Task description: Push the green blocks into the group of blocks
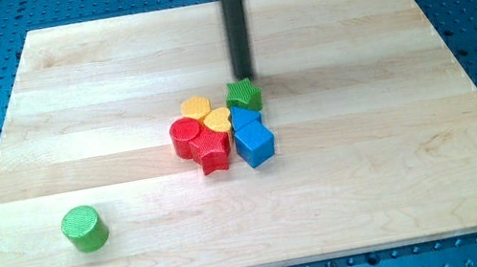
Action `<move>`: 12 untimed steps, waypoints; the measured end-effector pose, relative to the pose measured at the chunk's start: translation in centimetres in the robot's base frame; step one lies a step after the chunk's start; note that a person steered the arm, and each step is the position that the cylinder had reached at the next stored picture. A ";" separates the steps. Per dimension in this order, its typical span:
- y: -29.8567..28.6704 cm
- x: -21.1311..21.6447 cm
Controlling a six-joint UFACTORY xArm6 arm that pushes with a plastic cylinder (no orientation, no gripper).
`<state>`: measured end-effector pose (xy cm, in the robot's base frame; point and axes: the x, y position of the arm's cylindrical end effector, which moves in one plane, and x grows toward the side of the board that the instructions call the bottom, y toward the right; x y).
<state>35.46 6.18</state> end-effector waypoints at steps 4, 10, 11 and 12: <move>-7.0 2.3; -27.0 19.1; -27.3 20.5; -23.0 21.0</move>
<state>56.49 -16.79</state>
